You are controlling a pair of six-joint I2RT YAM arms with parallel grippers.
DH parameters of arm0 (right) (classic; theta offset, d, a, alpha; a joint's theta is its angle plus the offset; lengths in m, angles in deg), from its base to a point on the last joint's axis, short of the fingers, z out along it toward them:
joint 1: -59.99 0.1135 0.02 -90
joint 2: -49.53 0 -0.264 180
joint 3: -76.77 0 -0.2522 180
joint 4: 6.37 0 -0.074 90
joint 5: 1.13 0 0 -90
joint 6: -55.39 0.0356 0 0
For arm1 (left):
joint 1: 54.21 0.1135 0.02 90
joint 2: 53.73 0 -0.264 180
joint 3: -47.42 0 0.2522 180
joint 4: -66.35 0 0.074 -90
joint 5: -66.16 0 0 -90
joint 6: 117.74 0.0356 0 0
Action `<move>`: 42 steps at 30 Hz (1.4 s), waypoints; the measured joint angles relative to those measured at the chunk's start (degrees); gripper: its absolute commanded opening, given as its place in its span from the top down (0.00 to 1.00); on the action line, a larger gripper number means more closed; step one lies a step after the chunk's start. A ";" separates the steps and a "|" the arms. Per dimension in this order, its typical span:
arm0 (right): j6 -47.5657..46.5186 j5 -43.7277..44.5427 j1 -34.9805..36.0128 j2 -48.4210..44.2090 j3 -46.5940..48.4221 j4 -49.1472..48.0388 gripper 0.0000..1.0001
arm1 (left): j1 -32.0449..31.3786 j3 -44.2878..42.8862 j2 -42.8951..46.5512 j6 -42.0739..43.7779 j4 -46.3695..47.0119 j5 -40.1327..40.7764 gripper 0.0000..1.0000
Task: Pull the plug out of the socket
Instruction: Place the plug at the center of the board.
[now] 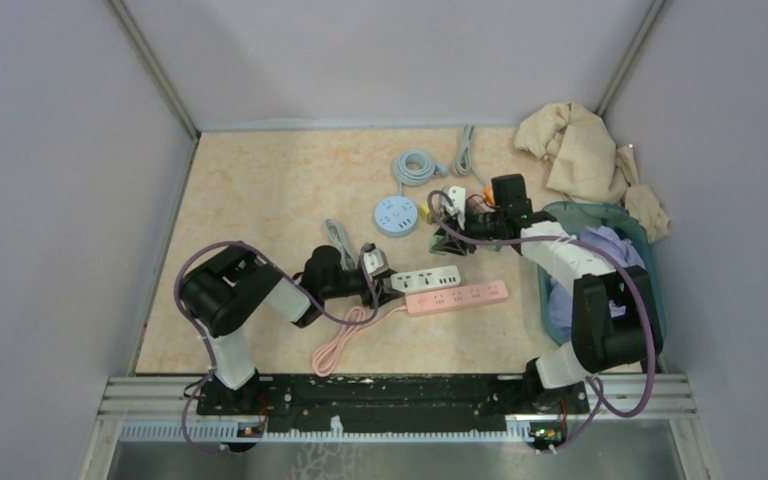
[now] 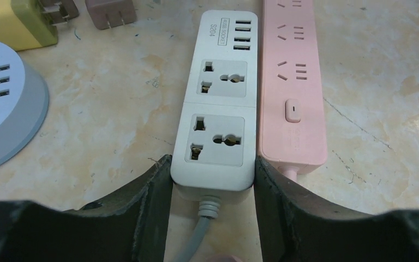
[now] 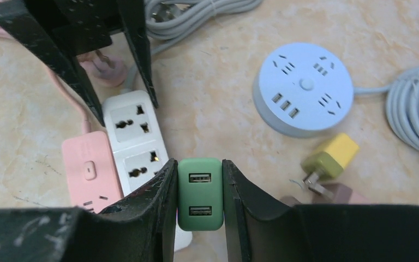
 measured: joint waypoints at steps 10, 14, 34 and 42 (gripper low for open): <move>9.88 3.02 -9.03 -0.02 -0.02 -6.40 0.99 | 0.22 -3.10 10.12 -2.80 -11.41 3.48 0.19; 12.31 4.92 -10.82 -0.02 -0.02 -7.96 0.97 | 0.26 -4.35 16.52 -4.66 -17.46 4.66 0.17; 16.02 13.27 -13.29 6.75 1.46 -5.79 0.61 | 1.01 -2.38 52.98 -24.35 -44.37 12.57 0.00; 17.99 15.69 -13.68 7.19 2.47 -5.33 0.45 | 1.11 -0.33 61.86 -29.83 -50.27 14.93 0.00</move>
